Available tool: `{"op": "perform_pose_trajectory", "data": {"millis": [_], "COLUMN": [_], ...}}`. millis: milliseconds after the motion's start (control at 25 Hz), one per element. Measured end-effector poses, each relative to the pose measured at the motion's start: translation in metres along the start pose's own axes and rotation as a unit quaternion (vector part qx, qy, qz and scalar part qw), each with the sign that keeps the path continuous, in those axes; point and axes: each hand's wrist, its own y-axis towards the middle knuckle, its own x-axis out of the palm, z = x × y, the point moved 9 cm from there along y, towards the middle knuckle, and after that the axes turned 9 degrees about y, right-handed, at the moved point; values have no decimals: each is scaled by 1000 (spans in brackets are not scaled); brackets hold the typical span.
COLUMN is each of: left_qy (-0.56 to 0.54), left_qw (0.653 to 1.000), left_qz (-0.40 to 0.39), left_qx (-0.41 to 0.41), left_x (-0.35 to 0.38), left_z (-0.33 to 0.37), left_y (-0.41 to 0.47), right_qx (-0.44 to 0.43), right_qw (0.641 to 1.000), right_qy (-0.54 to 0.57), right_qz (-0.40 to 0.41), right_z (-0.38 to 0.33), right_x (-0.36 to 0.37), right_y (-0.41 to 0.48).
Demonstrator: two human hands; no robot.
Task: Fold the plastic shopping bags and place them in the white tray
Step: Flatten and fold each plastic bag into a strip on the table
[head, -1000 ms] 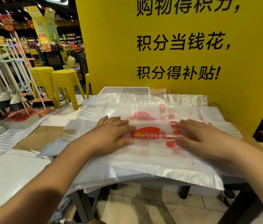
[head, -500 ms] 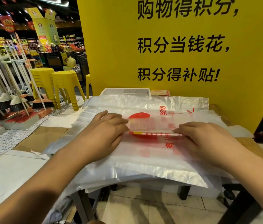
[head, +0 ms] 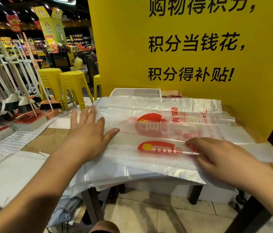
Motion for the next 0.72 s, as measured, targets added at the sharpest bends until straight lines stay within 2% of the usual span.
{"op": "perform_pose_trajectory", "data": {"millis": [80,120,200,280,440,600,640,720], "left_qy": [-48,-66,-78,-62,-99,-70,-69,-95], "left_qw": [991,982,972,974,984,996,997,990], "left_qz": [67,70,19,-21,-80,-56,-30,27], "left_qx": [109,160,220,217,125,4,9,99], "left_x": [-13,-15,-3,11,20,20,17,8], "left_z": [40,59,81,80,41,-2,-2,20], "left_y": [-16,-24,-32,-28,-8,15,16,12], "right_qx": [5,7,10,16,24,28,28,28], "right_qw": [1000,1000,1000,1000,1000,1000,1000,1000], "right_qy": [-1,0,-5,-13,-12,-6,-5,-6], "right_qz": [4,8,12,12,7,10,10,11], "right_z": [-1,-2,-2,-2,0,-1,-1,0], "right_x": [1,1,0,1,0,0,1,3], "right_y": [1,1,2,2,1,-1,-1,-1]}}
